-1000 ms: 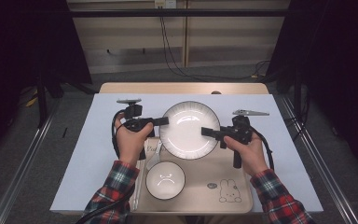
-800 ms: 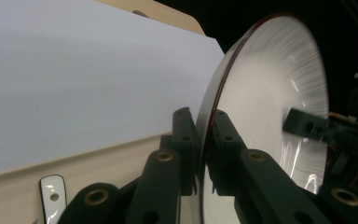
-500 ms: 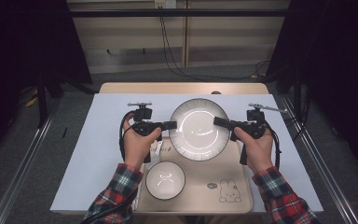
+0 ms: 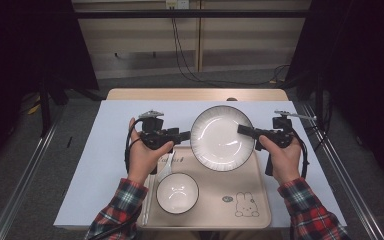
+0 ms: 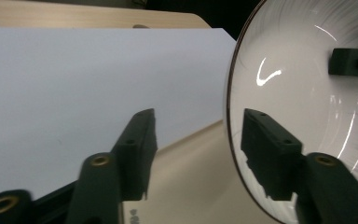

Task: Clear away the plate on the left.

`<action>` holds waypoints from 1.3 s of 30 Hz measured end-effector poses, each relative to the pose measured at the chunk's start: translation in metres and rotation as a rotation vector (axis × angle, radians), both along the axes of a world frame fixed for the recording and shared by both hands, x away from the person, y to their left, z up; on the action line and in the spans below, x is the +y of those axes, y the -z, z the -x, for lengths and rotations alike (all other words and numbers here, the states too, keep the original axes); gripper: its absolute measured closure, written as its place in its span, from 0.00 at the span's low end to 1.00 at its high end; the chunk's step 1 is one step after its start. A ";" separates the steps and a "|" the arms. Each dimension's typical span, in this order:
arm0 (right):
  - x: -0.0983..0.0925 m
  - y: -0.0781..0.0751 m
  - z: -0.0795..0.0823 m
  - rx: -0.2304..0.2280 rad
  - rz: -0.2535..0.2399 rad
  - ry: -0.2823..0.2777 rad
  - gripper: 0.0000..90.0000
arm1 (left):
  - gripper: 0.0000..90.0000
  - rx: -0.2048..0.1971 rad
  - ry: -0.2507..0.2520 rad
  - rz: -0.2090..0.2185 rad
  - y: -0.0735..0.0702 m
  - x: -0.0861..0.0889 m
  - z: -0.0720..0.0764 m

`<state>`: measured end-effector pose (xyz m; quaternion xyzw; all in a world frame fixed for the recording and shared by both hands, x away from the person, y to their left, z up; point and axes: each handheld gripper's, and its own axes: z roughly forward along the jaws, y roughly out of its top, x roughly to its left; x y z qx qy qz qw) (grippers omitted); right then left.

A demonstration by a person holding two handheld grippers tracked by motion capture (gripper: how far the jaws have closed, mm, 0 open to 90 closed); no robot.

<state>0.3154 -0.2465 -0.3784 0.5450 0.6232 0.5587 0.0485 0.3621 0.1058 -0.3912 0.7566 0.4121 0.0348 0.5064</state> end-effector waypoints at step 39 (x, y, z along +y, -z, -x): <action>-0.023 0.024 0.008 0.077 0.032 -0.034 0.90 | 0.11 -0.131 -0.149 -0.072 0.025 0.066 0.026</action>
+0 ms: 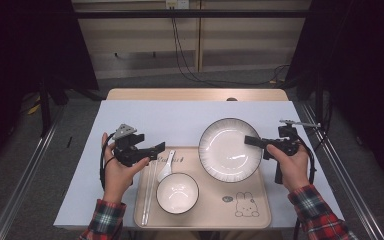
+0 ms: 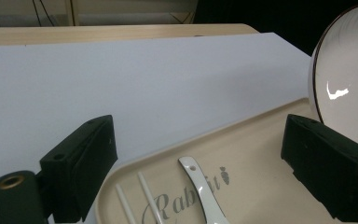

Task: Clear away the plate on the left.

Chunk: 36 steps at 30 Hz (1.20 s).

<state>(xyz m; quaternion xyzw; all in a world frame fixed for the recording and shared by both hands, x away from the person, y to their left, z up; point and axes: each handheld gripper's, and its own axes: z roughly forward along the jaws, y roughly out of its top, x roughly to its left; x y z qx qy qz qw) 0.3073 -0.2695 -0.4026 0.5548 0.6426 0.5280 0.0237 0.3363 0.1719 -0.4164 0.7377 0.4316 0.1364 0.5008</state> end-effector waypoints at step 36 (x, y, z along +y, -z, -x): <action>0.005 0.018 0.008 0.054 0.068 -0.049 0.90 | 0.10 -0.015 -0.030 0.016 0.003 0.013 0.006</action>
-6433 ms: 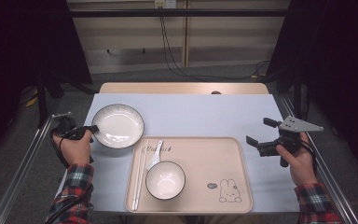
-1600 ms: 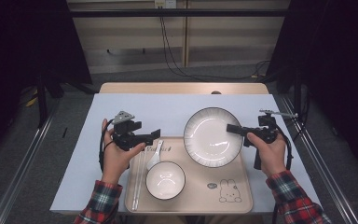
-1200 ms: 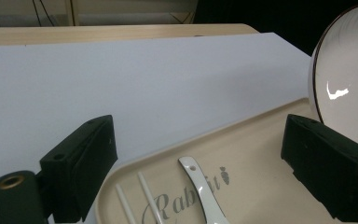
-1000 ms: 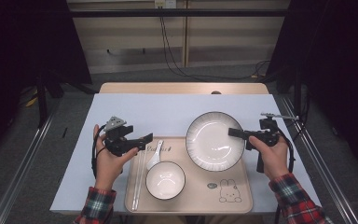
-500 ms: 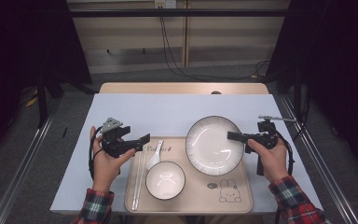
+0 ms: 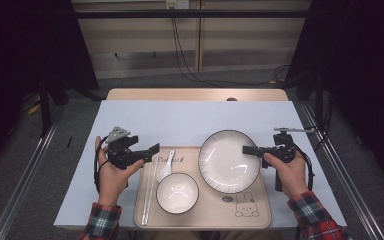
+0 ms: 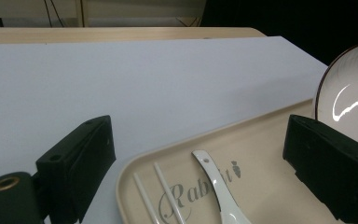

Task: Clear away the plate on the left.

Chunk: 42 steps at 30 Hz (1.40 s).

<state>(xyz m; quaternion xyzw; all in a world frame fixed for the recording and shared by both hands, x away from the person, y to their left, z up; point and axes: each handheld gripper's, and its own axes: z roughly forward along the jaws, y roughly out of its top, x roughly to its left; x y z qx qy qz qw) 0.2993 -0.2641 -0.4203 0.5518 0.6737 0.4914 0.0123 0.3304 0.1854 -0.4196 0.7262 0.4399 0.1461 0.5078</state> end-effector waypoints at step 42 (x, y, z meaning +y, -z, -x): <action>0.016 0.012 0.003 0.037 0.035 -0.078 0.90 | 0.09 0.022 -0.005 0.019 0.008 0.001 -0.003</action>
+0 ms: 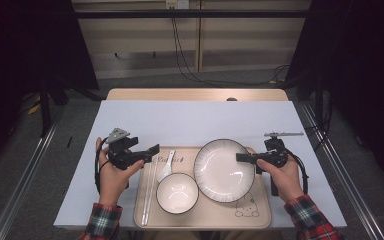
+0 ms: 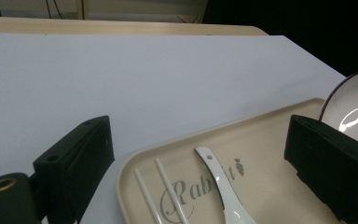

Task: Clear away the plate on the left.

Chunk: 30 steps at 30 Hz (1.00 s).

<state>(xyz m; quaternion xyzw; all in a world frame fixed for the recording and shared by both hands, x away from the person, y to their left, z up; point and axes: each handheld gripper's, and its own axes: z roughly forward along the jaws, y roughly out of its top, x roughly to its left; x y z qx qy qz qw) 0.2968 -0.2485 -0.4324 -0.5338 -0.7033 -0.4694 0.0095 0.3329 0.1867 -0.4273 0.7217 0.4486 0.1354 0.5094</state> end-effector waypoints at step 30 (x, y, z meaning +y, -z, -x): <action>-0.006 0.006 -0.001 -0.013 0.056 0.035 0.91 | 0.09 -0.001 -0.010 -0.006 -0.001 0.001 0.000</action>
